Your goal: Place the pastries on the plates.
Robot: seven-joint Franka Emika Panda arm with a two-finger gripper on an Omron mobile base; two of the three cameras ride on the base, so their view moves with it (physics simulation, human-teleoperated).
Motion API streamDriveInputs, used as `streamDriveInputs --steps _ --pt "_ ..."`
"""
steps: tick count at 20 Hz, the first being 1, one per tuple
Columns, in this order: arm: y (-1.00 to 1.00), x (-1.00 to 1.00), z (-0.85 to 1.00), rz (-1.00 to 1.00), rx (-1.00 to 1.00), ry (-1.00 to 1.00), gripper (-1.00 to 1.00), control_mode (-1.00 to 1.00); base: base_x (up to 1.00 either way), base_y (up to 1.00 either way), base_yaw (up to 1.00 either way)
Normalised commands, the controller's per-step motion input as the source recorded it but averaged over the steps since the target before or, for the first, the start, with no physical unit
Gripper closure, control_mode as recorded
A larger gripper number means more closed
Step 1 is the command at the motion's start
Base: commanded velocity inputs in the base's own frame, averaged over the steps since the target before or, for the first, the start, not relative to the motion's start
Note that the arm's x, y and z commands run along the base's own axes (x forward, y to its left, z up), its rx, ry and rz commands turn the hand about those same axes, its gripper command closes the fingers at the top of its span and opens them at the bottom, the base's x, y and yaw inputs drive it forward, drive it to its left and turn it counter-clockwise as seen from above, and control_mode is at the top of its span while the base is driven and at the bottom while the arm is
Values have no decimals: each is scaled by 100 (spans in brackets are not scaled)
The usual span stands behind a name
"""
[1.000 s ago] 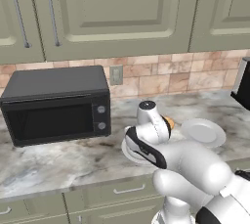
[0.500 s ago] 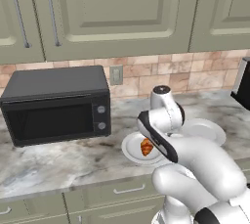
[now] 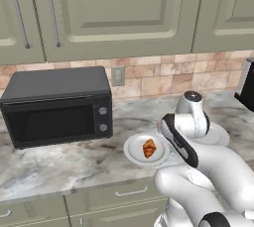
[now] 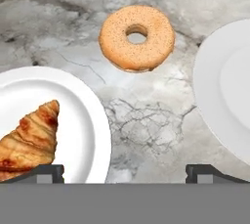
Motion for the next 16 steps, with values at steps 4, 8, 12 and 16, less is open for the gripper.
streamDriveInputs --steps 4,8,12,16 --pt "-1 34 0 3 0 0 -100 -100 0 0 0" --pt "-16 41 0 4 0 0 -100 -100 0 0 0" --pt "-33 41 0 1 0 0 -100 -100 0 0 0" --pt "-38 38 7 4 0 4 -100 -100 0 0 0"
